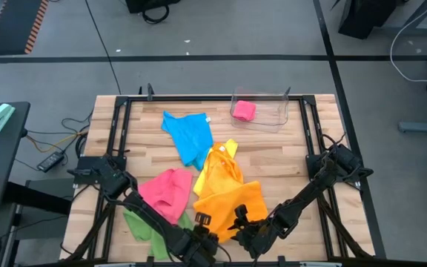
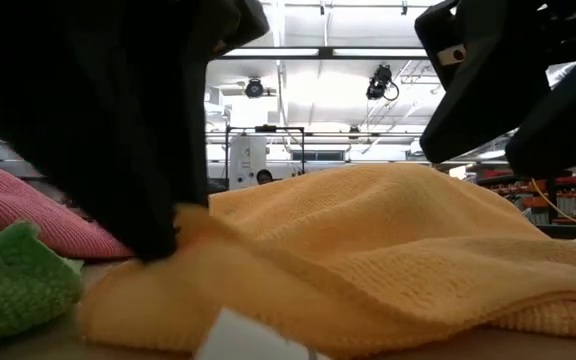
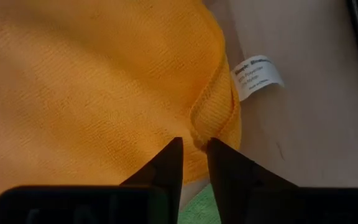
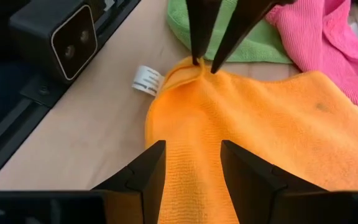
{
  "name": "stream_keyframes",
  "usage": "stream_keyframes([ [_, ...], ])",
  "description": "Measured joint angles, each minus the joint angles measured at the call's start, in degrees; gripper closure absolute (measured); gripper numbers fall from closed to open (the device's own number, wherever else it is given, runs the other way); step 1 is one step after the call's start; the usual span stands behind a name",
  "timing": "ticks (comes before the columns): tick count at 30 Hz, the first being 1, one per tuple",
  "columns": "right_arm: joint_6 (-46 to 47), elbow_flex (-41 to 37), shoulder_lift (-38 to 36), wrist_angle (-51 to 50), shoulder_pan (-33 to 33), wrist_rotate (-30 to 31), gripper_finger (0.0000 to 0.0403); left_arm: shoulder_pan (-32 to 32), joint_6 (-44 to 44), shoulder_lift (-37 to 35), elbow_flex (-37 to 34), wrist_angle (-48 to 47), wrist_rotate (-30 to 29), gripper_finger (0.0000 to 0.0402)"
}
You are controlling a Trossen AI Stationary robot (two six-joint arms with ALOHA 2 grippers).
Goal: Fold microfiber towels
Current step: Fold the right orange microfiber cloth
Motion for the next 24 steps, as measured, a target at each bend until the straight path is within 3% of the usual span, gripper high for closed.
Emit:
stream_keyframes([
  [10,0.5,0.0,0.0,0.0,0.0,0.0,0.024,-1.4,0.0,0.1,-2.6,4.9,0.5,0.0262],
  [14,0.6,0.0,0.0,0.1,0.0,0.0,0.024,-1.3,0.1,0.1,-2.6,6.7,4.4,0.0243],
  [24,0.6,0.0,0.0,0.1,0.0,0.0,0.024,-1.2,1.5,0.5,-4.6,10.2,3.1,0.026],
])
